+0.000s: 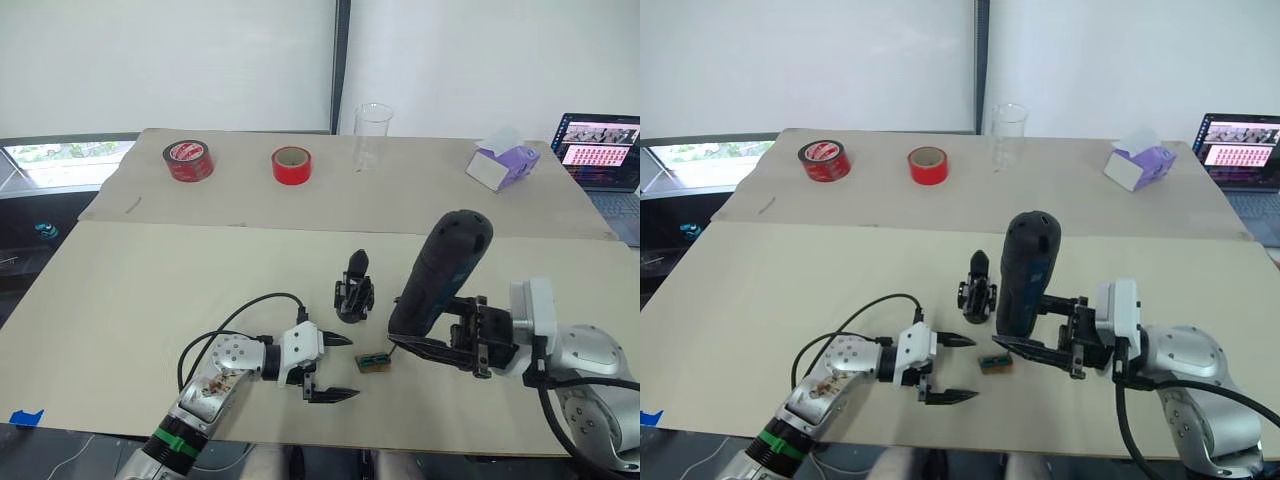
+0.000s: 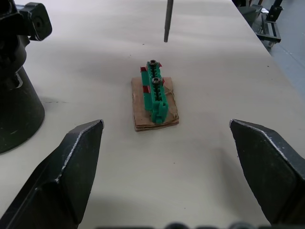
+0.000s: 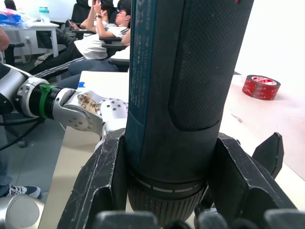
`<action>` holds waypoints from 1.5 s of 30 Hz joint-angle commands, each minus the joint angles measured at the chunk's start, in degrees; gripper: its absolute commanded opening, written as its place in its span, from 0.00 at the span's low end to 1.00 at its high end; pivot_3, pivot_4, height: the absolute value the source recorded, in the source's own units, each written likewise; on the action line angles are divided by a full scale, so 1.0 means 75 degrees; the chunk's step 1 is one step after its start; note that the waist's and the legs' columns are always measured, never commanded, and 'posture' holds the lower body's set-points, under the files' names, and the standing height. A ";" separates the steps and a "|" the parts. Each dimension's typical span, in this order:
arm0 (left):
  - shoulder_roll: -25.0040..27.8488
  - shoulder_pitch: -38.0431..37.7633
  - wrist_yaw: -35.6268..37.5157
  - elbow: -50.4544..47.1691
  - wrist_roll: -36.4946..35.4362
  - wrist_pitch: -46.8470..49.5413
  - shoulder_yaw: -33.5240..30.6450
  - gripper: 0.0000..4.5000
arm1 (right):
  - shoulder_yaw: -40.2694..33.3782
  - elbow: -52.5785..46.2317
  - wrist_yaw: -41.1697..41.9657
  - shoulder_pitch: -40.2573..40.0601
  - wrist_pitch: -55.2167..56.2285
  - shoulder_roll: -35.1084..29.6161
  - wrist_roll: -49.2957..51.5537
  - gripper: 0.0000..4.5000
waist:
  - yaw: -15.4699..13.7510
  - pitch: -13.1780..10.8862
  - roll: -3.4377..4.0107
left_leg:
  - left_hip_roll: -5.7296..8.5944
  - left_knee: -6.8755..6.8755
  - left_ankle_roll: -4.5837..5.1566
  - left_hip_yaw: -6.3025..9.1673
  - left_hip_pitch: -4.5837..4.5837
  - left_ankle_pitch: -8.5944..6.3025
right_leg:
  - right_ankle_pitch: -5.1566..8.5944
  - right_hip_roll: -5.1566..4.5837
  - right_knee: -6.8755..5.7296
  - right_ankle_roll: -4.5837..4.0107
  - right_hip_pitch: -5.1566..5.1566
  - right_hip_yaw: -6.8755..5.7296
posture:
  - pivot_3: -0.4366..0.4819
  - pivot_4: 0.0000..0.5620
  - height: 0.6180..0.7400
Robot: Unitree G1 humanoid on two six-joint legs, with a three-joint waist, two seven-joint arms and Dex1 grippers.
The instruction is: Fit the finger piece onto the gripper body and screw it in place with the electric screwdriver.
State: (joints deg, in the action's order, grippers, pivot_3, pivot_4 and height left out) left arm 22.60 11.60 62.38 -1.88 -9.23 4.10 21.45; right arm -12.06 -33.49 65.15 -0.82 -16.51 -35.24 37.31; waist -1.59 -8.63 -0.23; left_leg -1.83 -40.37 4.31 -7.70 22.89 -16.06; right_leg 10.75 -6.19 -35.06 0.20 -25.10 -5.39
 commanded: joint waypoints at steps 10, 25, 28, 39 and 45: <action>-0.0210 0.0062 -0.0083 0.0197 0.0091 -0.0056 0.0216 1.00 | -0.0039 0.0054 0.0064 -0.0144 0.0850 0.0015 0.0096 0.43 | -0.0062 0.0000 0.0000 | 0.0000 -0.0003 0.0002 -0.0001 -0.0001 -0.0001 | 0.0001 -0.0001 0.0000 0.0002 0.0002 0.0000 | 0.48 0.27 1.00; -0.0280 0.0169 -0.0064 0.0491 0.0185 -0.0347 0.0335 1.00 | 0.0172 0.0348 0.0043 -0.0063 0.1205 0.0009 -0.0148 0.43 | -0.0095 0.0000 0.0001 | 0.0001 -0.0006 0.0006 0.0000 -0.0001 -0.0003 | 0.0001 -0.0003 0.0002 0.0002 0.0005 -0.0002 | 0.48 0.27 1.00; -0.0282 0.0183 -0.0056 0.0518 0.0191 -0.0364 0.0339 1.00 | 0.0202 0.0364 0.0033 -0.0048 0.1223 0.0019 -0.0144 0.43 | -0.0095 0.0000 0.0001 | 0.0001 -0.0006 0.0006 0.0001 -0.0001 -0.0003 | 0.0001 -0.0003 0.0002 0.0002 0.0005 -0.0002 | 0.48 0.27 1.00; -0.0299 0.0186 -0.0048 0.0624 0.0226 -0.0405 0.0364 1.00 | 0.0180 0.0387 -0.0083 -0.0027 0.1250 0.0054 -0.0116 0.43 | -0.0096 0.0001 0.0001 | 0.0001 -0.0006 0.0006 0.0001 -0.0001 -0.0003 | 0.0001 -0.0004 0.0002 0.0002 0.0006 -0.0002 | 0.48 0.27 1.00; -0.0304 0.0168 -0.0008 0.0797 0.0251 -0.0559 0.0381 1.00 | 0.0158 0.0370 -0.0120 -0.0028 0.1226 0.0019 -0.0067 0.43 | -0.0099 0.0003 0.0005 | 0.0001 -0.0007 0.0006 0.0001 -0.0003 -0.0003 | 0.0002 -0.0005 0.0002 0.0004 0.0008 -0.0003 | 0.48 0.27 1.00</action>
State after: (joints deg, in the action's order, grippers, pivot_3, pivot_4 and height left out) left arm 20.66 13.24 62.25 2.13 -8.37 -0.18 22.73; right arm -9.73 -29.19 64.48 -1.96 -9.33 -35.01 35.03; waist -2.33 -8.60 -0.19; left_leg -1.82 -40.42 4.36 -7.69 22.86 -16.08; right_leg 10.77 -6.22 -35.04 0.23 -25.03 -5.41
